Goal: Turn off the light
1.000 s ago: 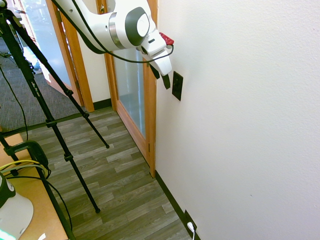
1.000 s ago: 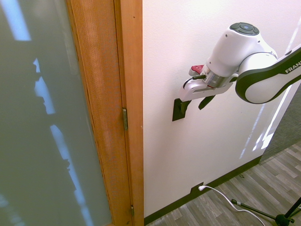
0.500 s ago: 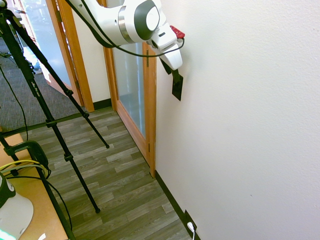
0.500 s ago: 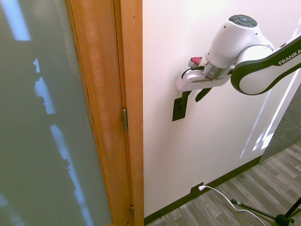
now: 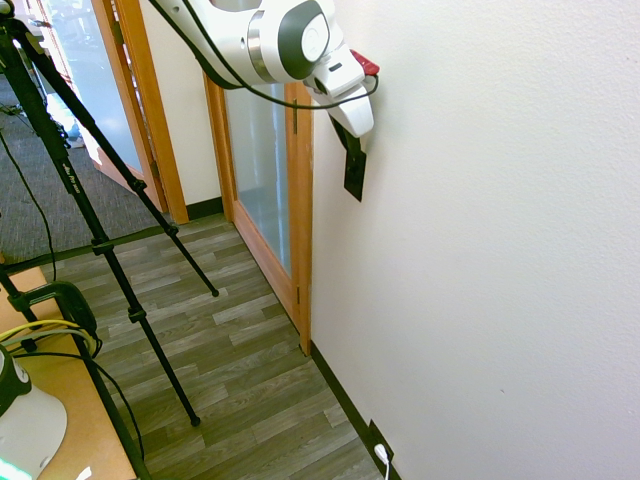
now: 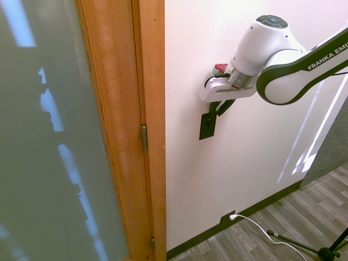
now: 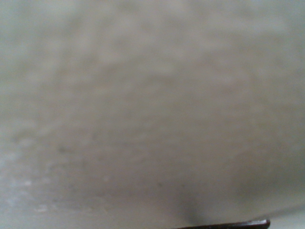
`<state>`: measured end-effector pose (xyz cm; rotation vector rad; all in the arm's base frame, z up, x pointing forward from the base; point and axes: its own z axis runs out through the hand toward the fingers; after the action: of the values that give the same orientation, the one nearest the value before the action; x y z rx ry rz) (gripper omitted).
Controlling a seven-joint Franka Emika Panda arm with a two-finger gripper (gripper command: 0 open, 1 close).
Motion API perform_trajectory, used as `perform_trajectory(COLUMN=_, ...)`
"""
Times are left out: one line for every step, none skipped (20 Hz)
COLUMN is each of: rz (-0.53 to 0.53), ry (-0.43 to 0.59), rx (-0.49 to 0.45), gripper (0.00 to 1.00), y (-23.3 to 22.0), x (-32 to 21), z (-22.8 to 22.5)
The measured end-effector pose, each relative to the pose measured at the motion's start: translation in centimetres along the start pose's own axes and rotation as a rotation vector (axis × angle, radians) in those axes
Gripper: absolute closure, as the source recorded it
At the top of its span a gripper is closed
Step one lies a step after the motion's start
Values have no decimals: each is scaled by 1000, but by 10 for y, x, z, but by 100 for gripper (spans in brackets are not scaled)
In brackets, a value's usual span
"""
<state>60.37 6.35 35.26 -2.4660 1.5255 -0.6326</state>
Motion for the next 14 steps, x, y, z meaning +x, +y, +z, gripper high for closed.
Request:
perform_trajectory(rz=0, ry=-1, rx=0, gripper=100, y=-1, x=0, z=0)
perform_trajectory(rz=0, ry=-2, rx=-1, gripper=100, y=-1, x=0, z=1)
perform_trajectory(rz=-2, ry=-5, rx=-3, gripper=100, y=-2, x=-1, z=3)
perform_trajectory(rz=-2, ry=-8, rx=-5, gripper=100, y=-2, x=-2, z=4)
perform_trajectory(rz=-4, ry=-12, rx=-7, gripper=100, y=-2, x=-4, z=6)
perform_trajectory(rz=-7, ry=-14, rx=-8, gripper=100, y=-3, x=-5, z=7)
perform_trajectory(rz=-8, ry=-17, rx=-9, gripper=100, y=-3, x=-6, z=9)
perform_trajectory(rz=-8, ry=-20, rx=-12, gripper=100, y=-2, x=-7, z=10)
perform_trajectory(rz=-8, ry=-23, rx=-16, gripper=100, y=-2, x=-7, z=13)
perform_trajectory(rz=-8, ry=-28, rx=-20, gripper=100, y=-1, x=-8, z=16)
perform_trajectory(rz=-9, ry=-31, rx=-24, gripper=100, y=0, x=-9, z=19)
perform_trajectory(rz=-10, ry=-34, rx=-28, gripper=100, y=0, x=-9, z=23)
perform_trajectory(rz=-11, ry=-36, rx=-31, gripper=100, y=0, x=-10, z=27)
perform_trajectory(rz=-12, ry=-36, rx=-27, gripper=100, y=0, x=-11, z=29)
